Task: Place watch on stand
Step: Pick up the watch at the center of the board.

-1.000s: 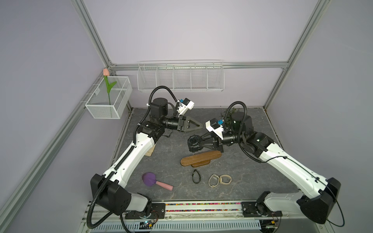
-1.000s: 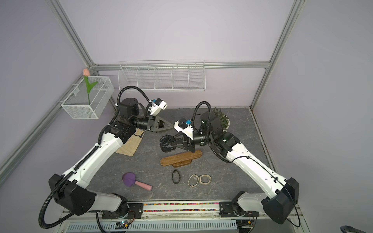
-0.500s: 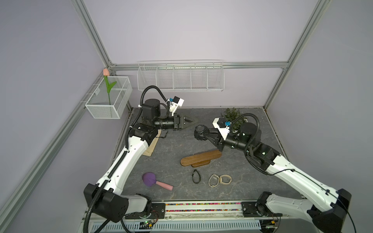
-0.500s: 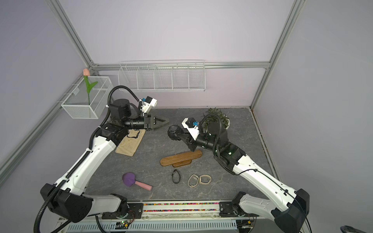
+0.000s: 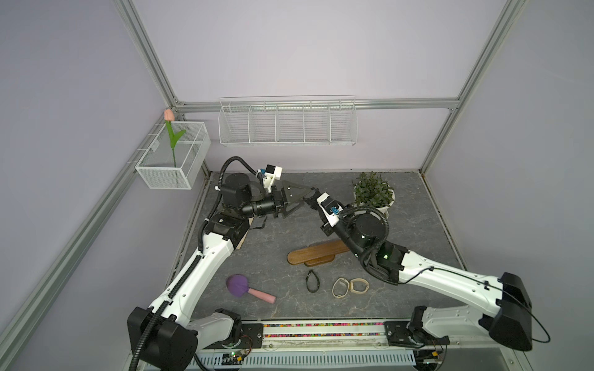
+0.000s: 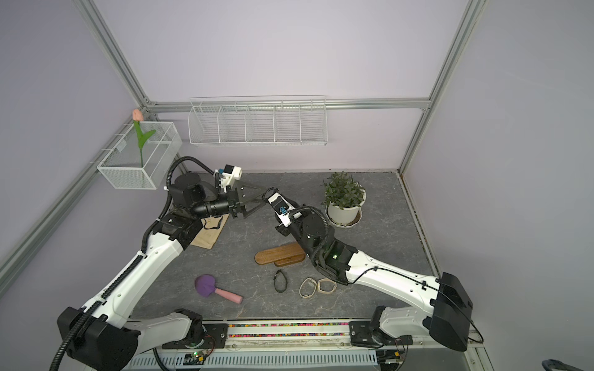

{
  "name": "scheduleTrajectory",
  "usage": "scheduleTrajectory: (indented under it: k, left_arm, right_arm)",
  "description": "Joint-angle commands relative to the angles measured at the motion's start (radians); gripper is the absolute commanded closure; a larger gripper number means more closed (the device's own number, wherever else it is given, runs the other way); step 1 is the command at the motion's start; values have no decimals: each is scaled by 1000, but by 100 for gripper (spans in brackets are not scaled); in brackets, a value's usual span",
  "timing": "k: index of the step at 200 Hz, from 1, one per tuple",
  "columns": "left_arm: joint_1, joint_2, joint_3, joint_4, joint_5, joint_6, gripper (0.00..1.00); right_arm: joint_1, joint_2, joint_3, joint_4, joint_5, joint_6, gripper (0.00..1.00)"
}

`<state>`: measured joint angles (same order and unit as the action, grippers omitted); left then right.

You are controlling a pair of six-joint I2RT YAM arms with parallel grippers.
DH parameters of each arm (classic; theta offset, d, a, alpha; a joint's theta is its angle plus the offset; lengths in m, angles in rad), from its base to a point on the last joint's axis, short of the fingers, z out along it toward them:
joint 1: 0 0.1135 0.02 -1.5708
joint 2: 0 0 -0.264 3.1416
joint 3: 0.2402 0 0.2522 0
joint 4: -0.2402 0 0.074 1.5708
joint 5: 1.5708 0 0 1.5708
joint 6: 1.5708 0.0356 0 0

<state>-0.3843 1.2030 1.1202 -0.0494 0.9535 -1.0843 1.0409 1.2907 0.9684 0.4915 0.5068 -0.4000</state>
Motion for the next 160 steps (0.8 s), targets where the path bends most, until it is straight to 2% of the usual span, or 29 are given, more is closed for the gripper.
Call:
scheduleTrajectory:
  k: [1, 47, 66, 80, 109, 137, 160]
  left_arm:
    - [2, -40, -12, 40, -7, -50, 0]
    - [3, -38, -8, 104, -45, -114, 1]
    - [3, -20, -18, 184, -46, -173, 8]
    - [4, -7, -34, 245, -46, -219, 17]
    - [4, 0, -57, 285, -51, -255, 43]
    - [9, -15, -46, 254, -62, -235, 52]
    - [12, -30, -25, 204, -77, -199, 67]
  right_arm:
    - [26, 27, -20, 220, 120, -109, 93]
    - [88, 103, -37, 396, 181, -230, 93]
    - [119, 139, -41, 480, 200, -294, 93]
    - [131, 161, -38, 511, 210, -315, 93]
    - [135, 174, -31, 488, 210, -288, 93]
    - [135, 175, -28, 474, 217, -270, 93]
    - [135, 181, -22, 466, 237, -262, 93]
